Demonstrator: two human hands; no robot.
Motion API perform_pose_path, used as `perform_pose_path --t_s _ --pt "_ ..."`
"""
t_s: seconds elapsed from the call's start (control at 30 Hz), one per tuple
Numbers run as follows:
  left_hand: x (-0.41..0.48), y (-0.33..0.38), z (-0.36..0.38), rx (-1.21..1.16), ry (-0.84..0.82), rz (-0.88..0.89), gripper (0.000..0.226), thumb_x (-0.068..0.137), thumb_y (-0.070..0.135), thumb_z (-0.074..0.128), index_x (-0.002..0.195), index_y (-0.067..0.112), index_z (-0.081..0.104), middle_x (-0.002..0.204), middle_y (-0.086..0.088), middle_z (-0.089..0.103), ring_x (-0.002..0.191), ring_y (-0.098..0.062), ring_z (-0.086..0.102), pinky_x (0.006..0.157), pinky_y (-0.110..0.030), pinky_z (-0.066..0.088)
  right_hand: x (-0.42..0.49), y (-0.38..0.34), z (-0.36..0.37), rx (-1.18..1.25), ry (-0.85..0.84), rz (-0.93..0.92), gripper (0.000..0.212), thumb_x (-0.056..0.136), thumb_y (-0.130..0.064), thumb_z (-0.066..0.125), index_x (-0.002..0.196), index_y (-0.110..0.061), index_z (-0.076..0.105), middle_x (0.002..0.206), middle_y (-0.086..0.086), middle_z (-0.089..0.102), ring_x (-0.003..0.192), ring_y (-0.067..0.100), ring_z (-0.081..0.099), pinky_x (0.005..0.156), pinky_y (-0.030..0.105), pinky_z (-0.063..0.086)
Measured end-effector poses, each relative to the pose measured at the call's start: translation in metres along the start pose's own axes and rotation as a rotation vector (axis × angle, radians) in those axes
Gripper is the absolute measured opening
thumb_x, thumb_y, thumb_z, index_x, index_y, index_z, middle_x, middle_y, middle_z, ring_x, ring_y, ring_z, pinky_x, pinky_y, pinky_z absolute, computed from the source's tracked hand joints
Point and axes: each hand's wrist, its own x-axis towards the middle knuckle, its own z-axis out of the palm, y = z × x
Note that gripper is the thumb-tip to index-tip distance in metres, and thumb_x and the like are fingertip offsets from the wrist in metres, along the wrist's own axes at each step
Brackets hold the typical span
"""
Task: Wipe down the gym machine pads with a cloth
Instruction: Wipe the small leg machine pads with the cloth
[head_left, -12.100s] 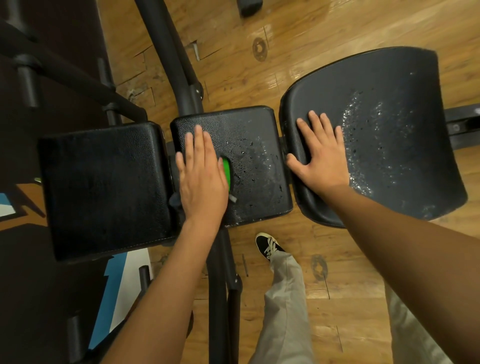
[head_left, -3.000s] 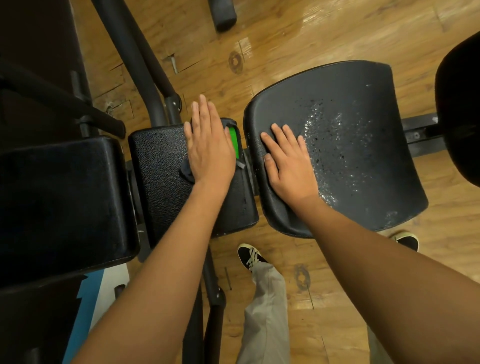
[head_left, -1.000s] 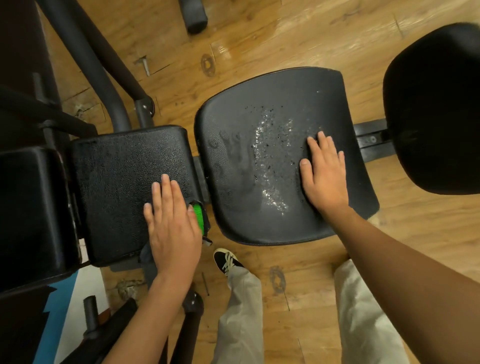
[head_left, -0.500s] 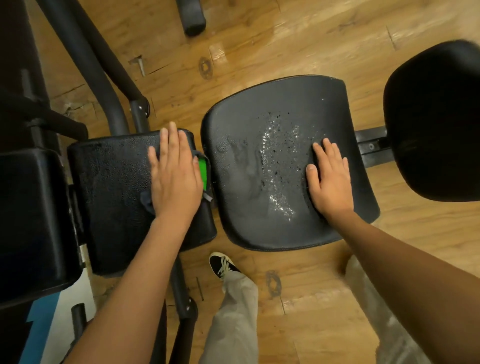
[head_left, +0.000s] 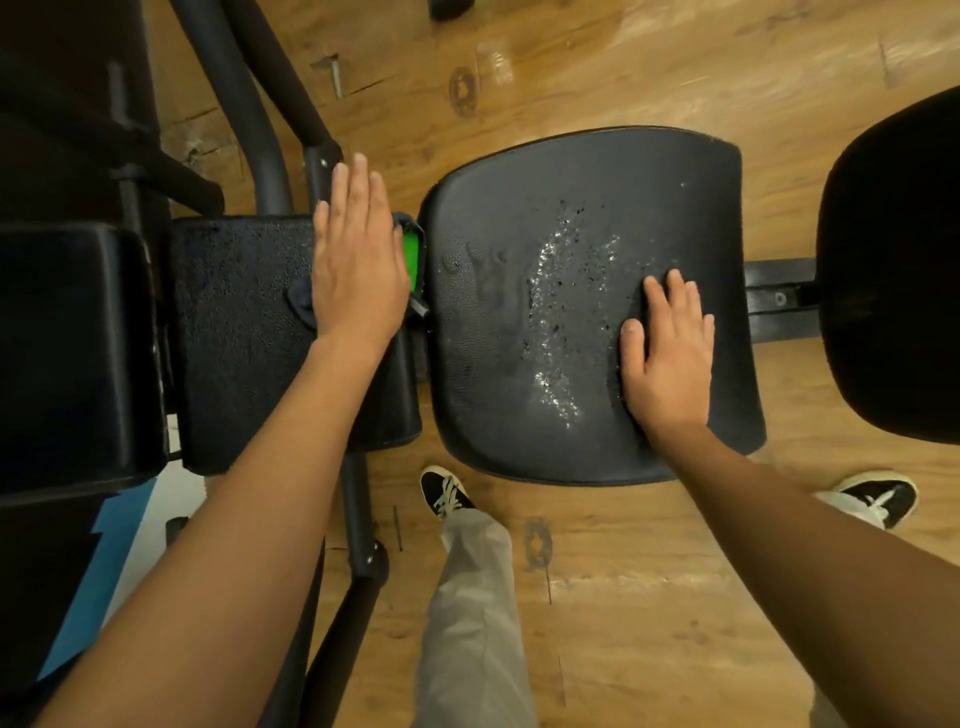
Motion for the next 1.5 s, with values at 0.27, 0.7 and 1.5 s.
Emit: perform_pose_path --t_s 0.27,0.7,1.5 --pt "-0.017 0.001 0.0 -0.226 0.096 -0.072 0.053 0.111 0.024 0.028 0.159 0.002 0.025 0.169 -0.01 0.014 0.157 -0.022 0.006 0.128 -0.039 0.007 0.002 0.002 0.001 0.002 0.006 -0.008 0.052 0.105 -0.033 0.038 0.155 -0.017 0.04 0.168 0.006 0.025 0.156 0.027 0.016 0.125 0.053 0.013" --pt "0.005 0.029 0.014 0.015 0.035 -0.009 0.054 0.109 0.022 0.029 0.159 0.002 0.022 0.169 -0.013 0.011 0.157 -0.026 0.005 0.128 -0.046 0.006 0.001 0.002 0.001 0.002 -0.001 -0.003 0.055 0.105 -0.036 0.035 0.156 -0.018 0.039 0.169 0.004 0.024 0.157 0.024 0.014 0.127 0.05 0.01" --pt "-0.084 0.026 0.02 0.05 -0.067 0.097 0.055 0.11 0.017 0.037 0.16 0.004 0.019 0.17 -0.012 0.008 0.157 -0.025 0.004 0.127 -0.047 0.012 0.002 0.002 0.001 0.011 -0.001 -0.017 0.054 0.105 -0.034 0.037 0.156 -0.017 0.039 0.168 0.005 0.025 0.157 0.026 0.015 0.126 0.051 0.011"
